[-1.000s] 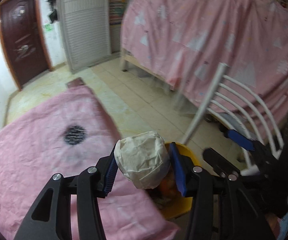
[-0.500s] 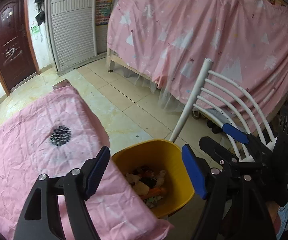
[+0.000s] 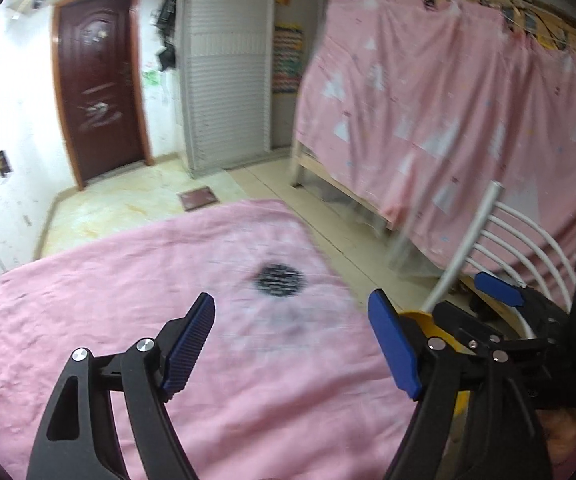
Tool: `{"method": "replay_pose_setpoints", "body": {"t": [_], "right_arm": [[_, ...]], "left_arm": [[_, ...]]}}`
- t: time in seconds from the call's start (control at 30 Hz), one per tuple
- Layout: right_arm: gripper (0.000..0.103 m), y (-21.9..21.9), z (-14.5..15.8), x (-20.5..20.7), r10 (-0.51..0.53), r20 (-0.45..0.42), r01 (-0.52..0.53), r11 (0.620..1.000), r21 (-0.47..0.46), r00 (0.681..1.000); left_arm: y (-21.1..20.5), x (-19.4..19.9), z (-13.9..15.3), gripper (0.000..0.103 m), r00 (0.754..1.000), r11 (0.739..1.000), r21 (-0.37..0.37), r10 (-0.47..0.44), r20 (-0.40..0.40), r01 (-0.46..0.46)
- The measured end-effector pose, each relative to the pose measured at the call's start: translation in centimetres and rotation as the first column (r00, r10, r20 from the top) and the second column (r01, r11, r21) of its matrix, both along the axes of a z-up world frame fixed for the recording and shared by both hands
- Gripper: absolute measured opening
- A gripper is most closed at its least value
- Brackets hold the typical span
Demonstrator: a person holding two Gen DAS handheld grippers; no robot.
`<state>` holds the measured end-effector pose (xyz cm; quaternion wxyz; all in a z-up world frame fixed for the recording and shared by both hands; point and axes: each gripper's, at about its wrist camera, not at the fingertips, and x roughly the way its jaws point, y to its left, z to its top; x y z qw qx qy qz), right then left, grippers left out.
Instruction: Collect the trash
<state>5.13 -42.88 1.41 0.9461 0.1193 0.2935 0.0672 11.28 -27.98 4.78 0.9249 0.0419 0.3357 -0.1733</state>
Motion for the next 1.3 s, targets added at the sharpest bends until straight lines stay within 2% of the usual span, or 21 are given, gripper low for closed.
{"method": "replay_pose_setpoints", "body": {"t": [0.17, 0.43, 0.7, 0.87, 1.3], "right_arm": [[0.097, 4.2, 0.6, 1.7, 0.063, 0.012, -0.063, 0.998, 0.0, 0.998], [0.097, 11.1, 0.3, 3.6, 0.16, 0.019, -0.161, 0.987, 0.011, 0.987], [0.097, 15.9, -0.5, 4.4, 0.245, 0.028, -0.246, 0.968, 0.043, 0.969], [0.097, 17.9, -1.1, 4.6, 0.266, 0.018, -0.266, 0.963, 0.032, 0.964], [0.097, 20.0, -1.8, 5.2, 0.276, 0.01, -0.276, 0.961, 0.008, 0.961]], "left_arm": [[4.4, -0.4, 0.1, 0.076, 0.993, 0.995, 0.008, 0.099, 0.071, -0.1], [11.2, -1.2, -0.6, 0.086, 0.958, 0.97, 0.019, 0.238, 0.161, -0.244], [17.8, -1.5, -2.0, 0.09, 0.921, 0.933, 0.008, 0.353, 0.163, -0.359], [20.8, -1.4, -2.9, 0.09, 0.904, 0.914, 0.006, 0.399, 0.156, -0.405], [24.6, -0.7, -5.0, 0.09, 0.898, 0.903, -0.023, 0.43, 0.098, -0.43]]}}
